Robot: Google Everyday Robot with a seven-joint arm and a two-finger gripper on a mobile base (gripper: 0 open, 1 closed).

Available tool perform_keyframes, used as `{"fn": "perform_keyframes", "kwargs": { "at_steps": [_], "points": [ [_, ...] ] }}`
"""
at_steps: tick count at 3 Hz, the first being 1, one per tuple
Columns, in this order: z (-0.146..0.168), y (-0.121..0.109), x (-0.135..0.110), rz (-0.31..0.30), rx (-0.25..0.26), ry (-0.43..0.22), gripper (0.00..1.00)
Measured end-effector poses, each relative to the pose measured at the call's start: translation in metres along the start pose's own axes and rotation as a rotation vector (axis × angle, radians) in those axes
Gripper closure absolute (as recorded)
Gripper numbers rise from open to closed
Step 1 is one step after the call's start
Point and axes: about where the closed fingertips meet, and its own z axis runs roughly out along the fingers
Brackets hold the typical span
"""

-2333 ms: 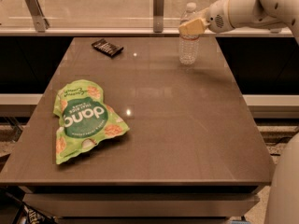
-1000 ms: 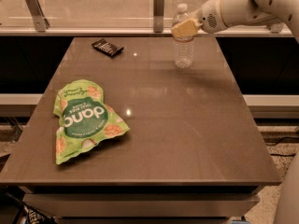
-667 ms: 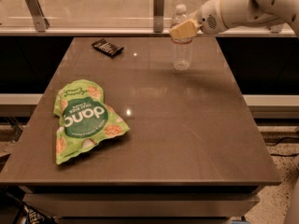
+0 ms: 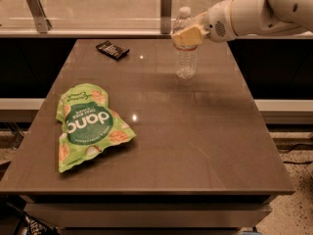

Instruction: Move water bottle near green rice chip bag

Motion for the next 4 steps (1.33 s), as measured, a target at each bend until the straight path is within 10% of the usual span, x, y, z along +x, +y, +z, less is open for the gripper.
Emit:
{"fn": "perform_keyframes", "kwargs": {
  "at_steps": [4],
  "points": [
    [-0.006,0.097,0.008,-0.043,0.035,-0.049,1.00]
  ]
}}
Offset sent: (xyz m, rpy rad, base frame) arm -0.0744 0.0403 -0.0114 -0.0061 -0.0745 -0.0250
